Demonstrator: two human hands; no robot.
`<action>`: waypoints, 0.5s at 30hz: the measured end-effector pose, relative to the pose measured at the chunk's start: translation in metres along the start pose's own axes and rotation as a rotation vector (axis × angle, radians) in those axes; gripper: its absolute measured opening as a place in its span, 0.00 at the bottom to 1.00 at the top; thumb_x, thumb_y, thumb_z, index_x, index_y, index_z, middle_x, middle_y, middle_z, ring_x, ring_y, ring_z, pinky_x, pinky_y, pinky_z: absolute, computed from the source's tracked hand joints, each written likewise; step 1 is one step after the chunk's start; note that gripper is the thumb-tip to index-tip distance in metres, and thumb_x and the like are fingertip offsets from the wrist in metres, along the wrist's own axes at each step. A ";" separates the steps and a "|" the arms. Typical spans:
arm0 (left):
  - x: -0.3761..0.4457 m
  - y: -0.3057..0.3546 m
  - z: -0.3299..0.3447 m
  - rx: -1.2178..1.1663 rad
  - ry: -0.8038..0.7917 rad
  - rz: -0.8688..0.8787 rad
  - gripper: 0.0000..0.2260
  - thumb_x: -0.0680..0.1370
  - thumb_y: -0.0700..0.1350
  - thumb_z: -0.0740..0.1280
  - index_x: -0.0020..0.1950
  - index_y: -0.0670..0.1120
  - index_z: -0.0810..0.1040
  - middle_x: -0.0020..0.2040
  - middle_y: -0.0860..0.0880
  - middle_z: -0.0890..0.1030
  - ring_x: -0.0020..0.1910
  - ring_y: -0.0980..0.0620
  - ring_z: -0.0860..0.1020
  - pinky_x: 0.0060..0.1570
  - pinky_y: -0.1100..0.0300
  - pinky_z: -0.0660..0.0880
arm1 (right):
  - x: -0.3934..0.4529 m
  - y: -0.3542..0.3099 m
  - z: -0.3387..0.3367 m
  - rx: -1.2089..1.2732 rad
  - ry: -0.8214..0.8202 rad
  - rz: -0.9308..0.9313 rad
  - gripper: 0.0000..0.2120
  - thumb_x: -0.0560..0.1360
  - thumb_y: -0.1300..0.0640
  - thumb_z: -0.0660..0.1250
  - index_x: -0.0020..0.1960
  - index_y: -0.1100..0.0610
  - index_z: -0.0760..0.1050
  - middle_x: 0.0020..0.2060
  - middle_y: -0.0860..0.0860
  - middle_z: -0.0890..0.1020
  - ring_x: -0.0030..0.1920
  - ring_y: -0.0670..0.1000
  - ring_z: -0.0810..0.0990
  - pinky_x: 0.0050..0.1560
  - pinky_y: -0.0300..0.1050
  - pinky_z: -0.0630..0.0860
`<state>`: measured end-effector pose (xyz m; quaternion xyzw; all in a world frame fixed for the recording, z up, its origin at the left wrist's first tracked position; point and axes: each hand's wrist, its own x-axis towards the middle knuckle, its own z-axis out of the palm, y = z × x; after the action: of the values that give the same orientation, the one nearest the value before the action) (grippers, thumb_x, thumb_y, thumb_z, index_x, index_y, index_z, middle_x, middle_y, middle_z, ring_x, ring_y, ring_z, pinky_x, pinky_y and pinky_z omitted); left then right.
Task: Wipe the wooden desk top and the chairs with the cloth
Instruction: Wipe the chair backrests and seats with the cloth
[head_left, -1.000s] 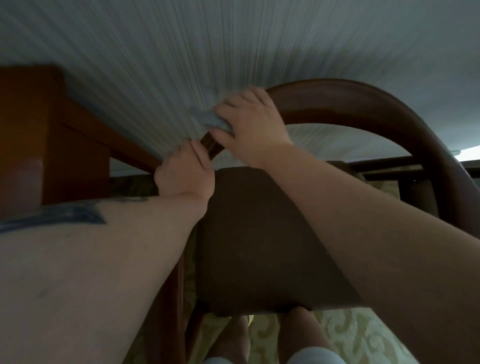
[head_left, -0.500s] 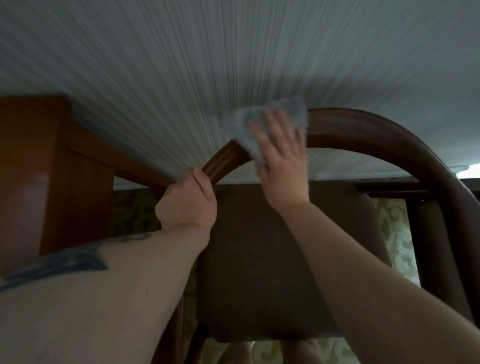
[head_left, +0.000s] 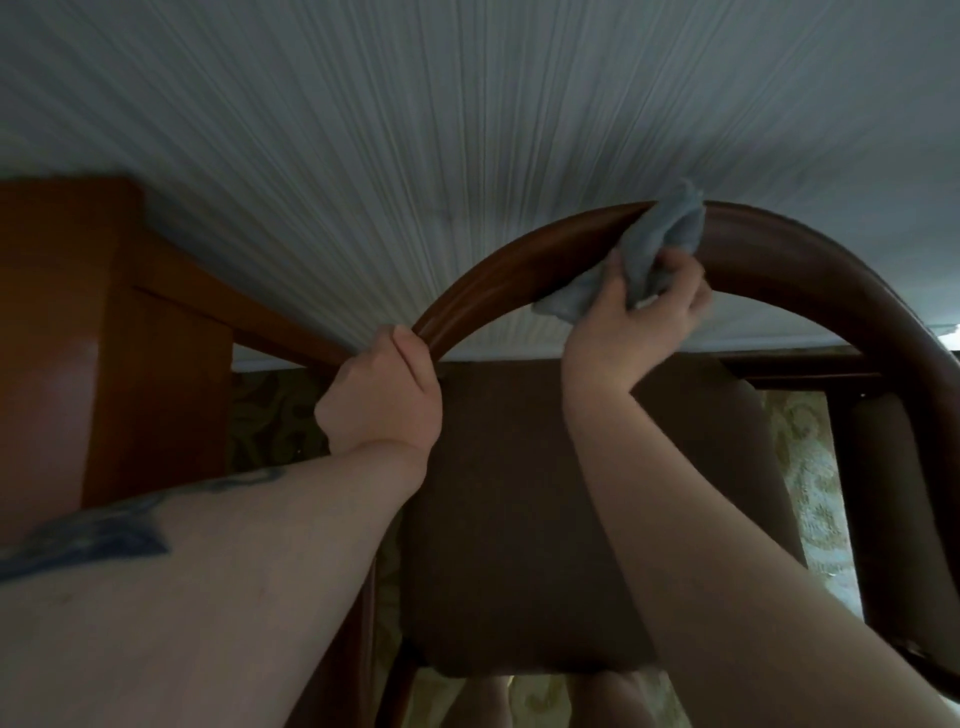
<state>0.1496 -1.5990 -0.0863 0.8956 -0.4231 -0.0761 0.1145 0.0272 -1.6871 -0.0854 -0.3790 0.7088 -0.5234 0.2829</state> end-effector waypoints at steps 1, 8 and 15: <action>0.000 0.000 0.000 0.004 0.002 0.001 0.19 0.80 0.53 0.41 0.37 0.49 0.65 0.28 0.53 0.63 0.27 0.55 0.63 0.26 0.63 0.54 | -0.014 -0.002 0.003 -0.049 -0.103 -0.047 0.11 0.74 0.62 0.70 0.56 0.57 0.74 0.57 0.49 0.69 0.53 0.42 0.72 0.53 0.29 0.72; 0.002 0.000 -0.001 0.010 -0.022 -0.010 0.19 0.82 0.52 0.42 0.38 0.49 0.66 0.28 0.53 0.64 0.26 0.56 0.62 0.26 0.62 0.54 | 0.008 0.000 -0.001 -0.147 0.009 -0.130 0.13 0.73 0.63 0.69 0.58 0.59 0.75 0.58 0.54 0.73 0.56 0.48 0.74 0.51 0.29 0.71; 0.002 -0.001 -0.007 0.077 -0.111 -0.017 0.13 0.83 0.52 0.50 0.45 0.49 0.70 0.37 0.48 0.76 0.38 0.47 0.78 0.32 0.58 0.68 | -0.042 -0.030 0.040 -0.806 -0.614 -0.926 0.20 0.81 0.44 0.54 0.51 0.53 0.82 0.55 0.52 0.81 0.65 0.55 0.72 0.73 0.55 0.45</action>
<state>0.1538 -1.5991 -0.0798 0.8974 -0.4236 -0.1102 0.0558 0.0894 -1.6783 -0.0679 -0.8499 0.5008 -0.1545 0.0550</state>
